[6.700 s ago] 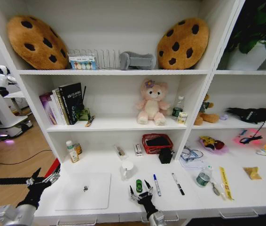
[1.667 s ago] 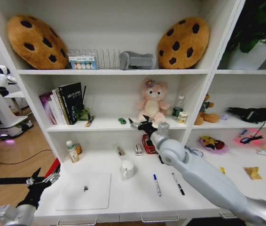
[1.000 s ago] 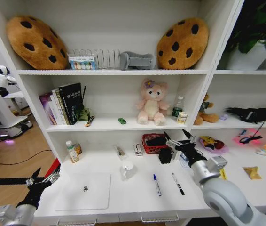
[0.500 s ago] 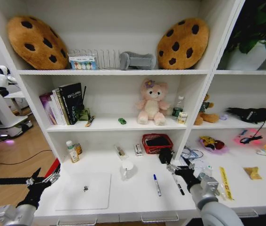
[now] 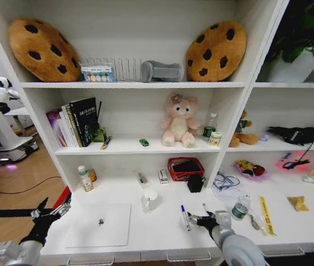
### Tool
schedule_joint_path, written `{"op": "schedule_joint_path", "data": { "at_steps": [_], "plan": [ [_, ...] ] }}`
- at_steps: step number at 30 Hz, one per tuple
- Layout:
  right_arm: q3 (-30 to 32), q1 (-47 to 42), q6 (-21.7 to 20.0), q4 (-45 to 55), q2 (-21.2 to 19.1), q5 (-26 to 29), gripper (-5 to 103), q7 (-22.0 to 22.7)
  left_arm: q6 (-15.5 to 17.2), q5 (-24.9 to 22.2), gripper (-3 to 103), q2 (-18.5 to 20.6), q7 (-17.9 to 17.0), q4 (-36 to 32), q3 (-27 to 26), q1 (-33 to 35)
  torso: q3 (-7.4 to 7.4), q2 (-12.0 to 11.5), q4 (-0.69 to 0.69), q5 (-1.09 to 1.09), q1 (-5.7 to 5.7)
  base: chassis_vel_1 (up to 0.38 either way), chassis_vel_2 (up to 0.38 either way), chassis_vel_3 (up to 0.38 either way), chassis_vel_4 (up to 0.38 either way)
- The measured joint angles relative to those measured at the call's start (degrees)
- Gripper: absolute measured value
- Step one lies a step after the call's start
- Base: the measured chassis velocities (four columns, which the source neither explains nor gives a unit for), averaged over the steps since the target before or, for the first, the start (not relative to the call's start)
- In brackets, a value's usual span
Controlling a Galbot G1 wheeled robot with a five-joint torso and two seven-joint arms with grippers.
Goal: Organize the objects on the table.
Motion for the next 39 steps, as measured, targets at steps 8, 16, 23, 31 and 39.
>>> {"op": "schedule_joint_path", "data": {
  "at_steps": [8,16,23,31,39],
  "plan": [
    [-5.9,8.7,-0.6,-6.2,0.0,7.0,100,4.5,0.0,0.0,100,0.0,0.0,0.0,0.0,0.0,0.0,0.0,0.0,0.0,0.0,0.0,0.0,0.0,0.0],
    [-8.3,13.2,-0.5,-11.2,-1.0,6.5,100,2.7,0.0,0.0,100,0.0,0.0,0.0,0.0,0.0,0.0,0.0,0.0,0.0,0.0,0.0,0.0,0.0,0.0],
    [-12.2,16.5,-0.3,-13.6,-0.8,6.0,100,1.9,0.0,0.0,100,0.0,0.0,0.0,0.0,0.0,0.0,0.0,0.0,0.0,0.0,0.0,0.0,0.0,0.0],
    [-16.0,19.7,-0.1,-16.5,-0.3,3.4,96,1.7,0.0,0.0,100,0.0,0.0,0.0,0.0,0.0,0.0,0.0,0.0,0.0,0.0,0.0,0.0,0.0,0.0],
    [-17.5,20.8,0.0,-17.4,-0.2,3.4,64,1.8,0.0,0.0,100,0.0,0.0,0.0,0.0,0.0,-0.01,0.0,0.0,-0.01,0.0,0.0,0.0,0.0,0.0]
  ]
}}
